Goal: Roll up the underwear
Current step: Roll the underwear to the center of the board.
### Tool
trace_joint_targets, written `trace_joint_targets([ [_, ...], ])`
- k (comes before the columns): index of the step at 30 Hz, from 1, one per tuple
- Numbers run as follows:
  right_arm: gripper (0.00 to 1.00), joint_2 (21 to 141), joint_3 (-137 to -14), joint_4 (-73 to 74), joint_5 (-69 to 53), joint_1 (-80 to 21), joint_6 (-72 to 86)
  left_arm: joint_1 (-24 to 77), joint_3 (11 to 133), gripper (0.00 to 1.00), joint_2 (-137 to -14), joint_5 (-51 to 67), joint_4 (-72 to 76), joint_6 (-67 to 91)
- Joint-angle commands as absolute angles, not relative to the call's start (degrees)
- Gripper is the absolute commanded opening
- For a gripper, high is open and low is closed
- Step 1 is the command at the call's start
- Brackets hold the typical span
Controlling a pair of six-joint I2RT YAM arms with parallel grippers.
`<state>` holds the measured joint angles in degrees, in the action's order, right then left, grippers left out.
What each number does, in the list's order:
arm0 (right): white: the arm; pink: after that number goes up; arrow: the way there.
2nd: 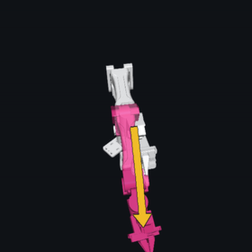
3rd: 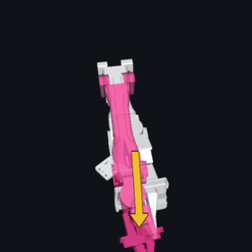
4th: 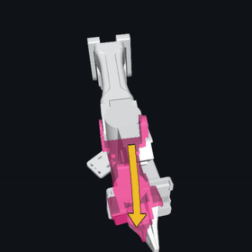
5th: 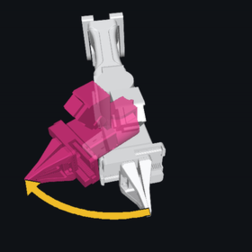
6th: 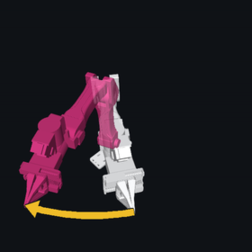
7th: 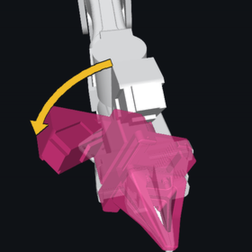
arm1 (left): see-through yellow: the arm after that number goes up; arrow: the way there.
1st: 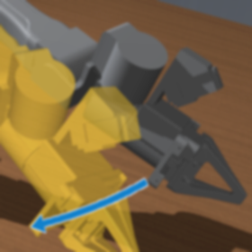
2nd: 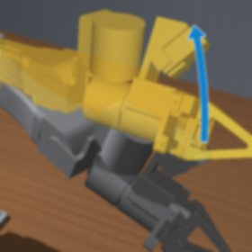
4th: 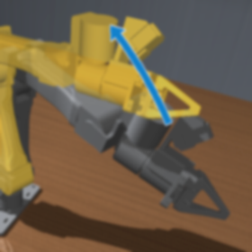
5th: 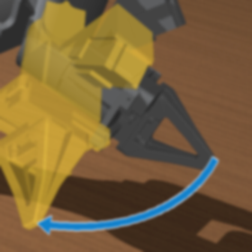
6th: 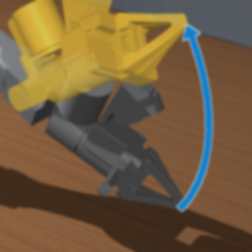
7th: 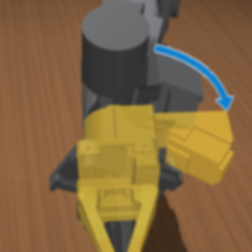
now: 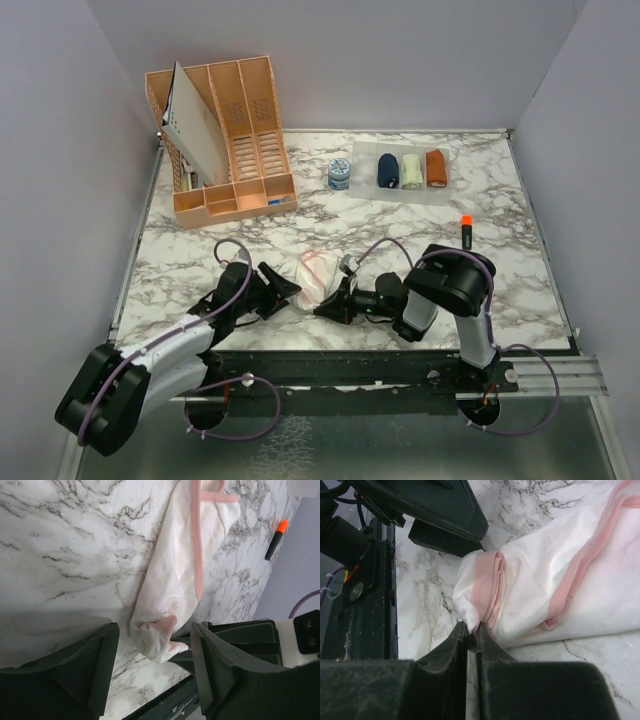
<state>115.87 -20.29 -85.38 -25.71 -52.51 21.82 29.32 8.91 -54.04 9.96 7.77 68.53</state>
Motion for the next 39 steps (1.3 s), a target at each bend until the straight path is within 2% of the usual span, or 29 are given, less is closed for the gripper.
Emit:
trace_joint_targets([
  [1, 0.07, 118.38, -18.81, -85.91, -24.5, -52.15, 26.29, 29.43, 8.0, 0.64, -62.3, 5.16, 5.48, 67.61],
  [4, 0.07, 118.54, -18.72, -85.73, -23.44, -51.86, 26.98, 29.82, 8.02, 0.58, -65.07, 6.27, 7.08, 67.56],
  [7, 0.07, 118.81, -18.45, -86.33, -22.47, -51.47, 28.1, 30.46, 6.46, 0.57, -65.28, 7.36, 9.78, 68.69],
  [12, 0.08, 119.26, -17.42, -87.97, -19.9, -50.73, 29.97, 30.76, 5.32, 0.63, -62.78, 8.28, 6.25, 69.44],
  [18, 0.09, 119.83, -17.11, -89.06, -18.33, -50.71, 31.07, 31.06, 6.32, 0.64, -59.68, 9.22, 0.85, 69.21],
  [23, 0.1, 120.12, -16.79, -90.4, -18.04, -50.71, 31.28, 31.81, 8.32, 0.61, -65.04, 9.58, 0.22, 70.96],
  [26, 0.1, 120.62, -16.71, -91.32, -18.34, -50.69, 31.37, 32.35, 9.51, 0.49, -70.29, 11.81, 3.72, 70.84],
  [32, 0.11, 120.59, -16.85, -91.31, -18.79, -50.71, 31.04, 34.17, 11.02, 0.51, -74.4, 11.47, 6.72, 72.03],
  [39, 0.13, 120.42, -16.7, -91.72, -19.8, -50.71, 30.11, 34.45, 9.58, 0.21, -73.33, 8.93, 7.16, 72.27],
])
